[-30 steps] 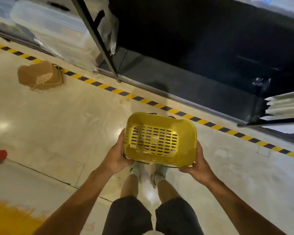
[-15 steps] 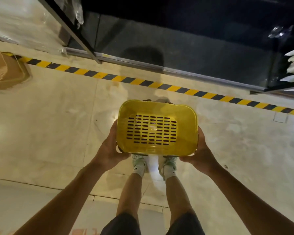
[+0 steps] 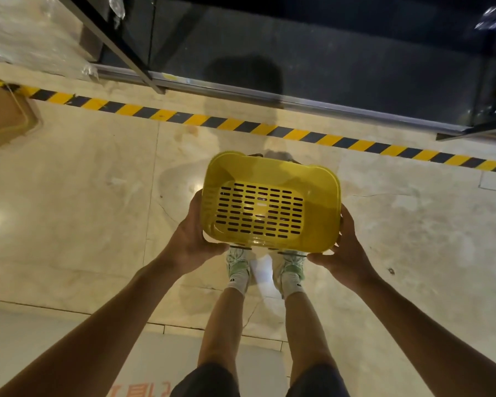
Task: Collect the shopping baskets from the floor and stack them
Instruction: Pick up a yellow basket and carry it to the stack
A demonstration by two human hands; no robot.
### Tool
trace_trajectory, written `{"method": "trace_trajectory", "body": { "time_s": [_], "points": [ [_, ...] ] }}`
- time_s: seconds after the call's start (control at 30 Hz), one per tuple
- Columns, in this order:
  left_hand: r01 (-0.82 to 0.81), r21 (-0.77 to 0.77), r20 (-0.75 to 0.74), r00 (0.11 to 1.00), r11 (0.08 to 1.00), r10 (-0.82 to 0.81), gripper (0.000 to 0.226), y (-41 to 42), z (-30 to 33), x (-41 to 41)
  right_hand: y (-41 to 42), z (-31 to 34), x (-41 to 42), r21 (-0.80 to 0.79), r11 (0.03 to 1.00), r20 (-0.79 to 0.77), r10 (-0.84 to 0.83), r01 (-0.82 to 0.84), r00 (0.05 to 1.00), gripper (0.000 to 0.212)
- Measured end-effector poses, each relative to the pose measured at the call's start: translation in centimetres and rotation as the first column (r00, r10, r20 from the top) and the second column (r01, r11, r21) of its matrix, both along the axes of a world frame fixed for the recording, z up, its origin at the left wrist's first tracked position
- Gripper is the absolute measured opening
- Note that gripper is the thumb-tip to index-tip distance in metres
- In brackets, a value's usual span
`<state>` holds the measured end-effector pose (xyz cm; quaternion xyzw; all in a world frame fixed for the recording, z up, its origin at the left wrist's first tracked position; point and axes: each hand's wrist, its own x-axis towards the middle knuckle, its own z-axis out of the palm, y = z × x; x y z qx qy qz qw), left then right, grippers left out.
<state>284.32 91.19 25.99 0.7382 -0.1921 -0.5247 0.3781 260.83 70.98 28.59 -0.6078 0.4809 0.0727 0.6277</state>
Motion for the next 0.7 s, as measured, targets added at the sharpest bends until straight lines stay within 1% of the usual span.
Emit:
{"method": "trace_trajectory", "body": {
  "time_s": [0.13, 0.2, 0.23, 0.27, 0.43, 0.53, 0.6, 0.7],
  "points": [
    [0.054, -0.040, -0.004, 0.999, 0.998, -0.054, 0.109, 0.1, -0.9, 0.0, 0.2, -2.0, 0.0, 0.078, 0.997, -0.004, -0.028, 0.028, 1.000, 0.098],
    [0.105, -0.058, 0.002, 0.995, 0.993, -0.105, 0.114, 0.4, -1.4, -0.3, 0.2, -3.6, -0.6, 0.147, 0.989, -0.081, -0.018, 0.030, 0.997, 0.107],
    [0.127, -0.047, 0.011, 0.992, 0.991, -0.127, 0.117, 0.5, -1.7, -0.4, 0.2, -4.1, -0.9, 0.170, 0.985, -0.134, -0.001, 0.025, 0.991, 0.113],
    [0.141, -0.018, 0.010, 0.990, 0.990, -0.141, 0.118, 0.5, -1.8, -0.5, 0.2, -4.7, -1.2, 0.176, 0.984, -0.167, 0.015, 0.014, 0.986, 0.113],
    [0.190, 0.109, 0.058, 0.979, 0.976, -0.197, 0.110, 1.1, -3.2, 0.0, -0.2, -5.6, -1.2, 0.142, 0.989, -0.263, 0.071, -0.034, 0.962, 0.106],
    [0.221, 0.238, 0.083, 0.965, 0.946, -0.247, 0.091, 1.0, -2.3, 0.8, -0.7, -4.2, -1.1, 0.135, 0.988, -0.317, 0.115, -0.076, 0.941, 0.107],
    [0.251, 0.327, 0.121, 0.945, 0.911, -0.304, 0.089, 0.9, -0.1, 1.4, -1.0, -2.0, -1.0, 0.102, 0.986, -0.355, 0.160, -0.131, 0.921, 0.100],
    [0.332, 0.341, 0.217, 0.882, 0.879, -0.417, 0.087, -0.2, 5.7, 2.7, -1.5, 3.4, -0.6, 0.040, 0.983, -0.340, 0.184, -0.181, 0.922, 0.084]
  ]
}}
